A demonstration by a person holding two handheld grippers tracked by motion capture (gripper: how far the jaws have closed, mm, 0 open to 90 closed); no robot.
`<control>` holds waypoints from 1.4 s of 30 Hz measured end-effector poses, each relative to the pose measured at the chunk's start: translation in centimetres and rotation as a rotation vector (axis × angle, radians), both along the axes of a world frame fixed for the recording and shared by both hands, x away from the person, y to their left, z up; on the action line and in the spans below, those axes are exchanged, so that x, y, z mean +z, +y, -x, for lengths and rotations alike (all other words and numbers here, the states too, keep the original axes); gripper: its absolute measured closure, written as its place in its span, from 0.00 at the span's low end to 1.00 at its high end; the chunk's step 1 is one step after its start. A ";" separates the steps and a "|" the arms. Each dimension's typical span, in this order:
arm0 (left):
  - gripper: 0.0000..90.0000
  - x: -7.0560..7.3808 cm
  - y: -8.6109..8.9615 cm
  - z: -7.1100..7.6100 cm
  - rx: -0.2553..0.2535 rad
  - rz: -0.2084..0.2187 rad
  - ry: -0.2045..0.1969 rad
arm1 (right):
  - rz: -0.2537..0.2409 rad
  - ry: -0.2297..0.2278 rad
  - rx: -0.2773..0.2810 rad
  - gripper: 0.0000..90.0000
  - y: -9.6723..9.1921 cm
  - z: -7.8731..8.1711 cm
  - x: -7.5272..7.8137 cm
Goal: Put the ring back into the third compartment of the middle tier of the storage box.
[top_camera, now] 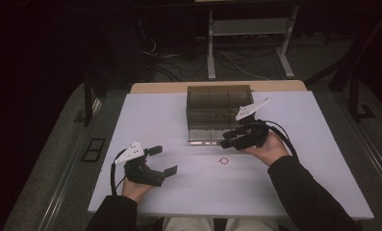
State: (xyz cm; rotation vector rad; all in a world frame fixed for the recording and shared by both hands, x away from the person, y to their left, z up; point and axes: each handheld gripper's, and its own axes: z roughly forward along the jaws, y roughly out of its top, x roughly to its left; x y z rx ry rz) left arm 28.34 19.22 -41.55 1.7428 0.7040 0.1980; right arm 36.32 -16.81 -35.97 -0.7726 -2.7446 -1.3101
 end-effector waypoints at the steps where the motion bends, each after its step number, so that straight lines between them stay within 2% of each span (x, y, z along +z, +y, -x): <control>1: 0.00 0.0 0.0 0.0 0.000 0.000 0.000 | -0.002 0.002 0.001 0.62 0.0 0.1 -0.1; 12: 0.00 0.0 0.1 0.1 0.003 -0.002 -0.001 | 0.001 0.022 0.007 0.61 0.3 0.7 -1.2; 25: 0.00 0.1 0.1 0.1 0.005 -0.002 -0.002 | 0.004 0.022 0.024 0.60 0.8 1.6 -2.2; 42: 0.00 0.1 0.1 0.1 0.005 -0.003 -0.001 | 0.038 0.049 0.027 0.59 0.8 1.6 -4.3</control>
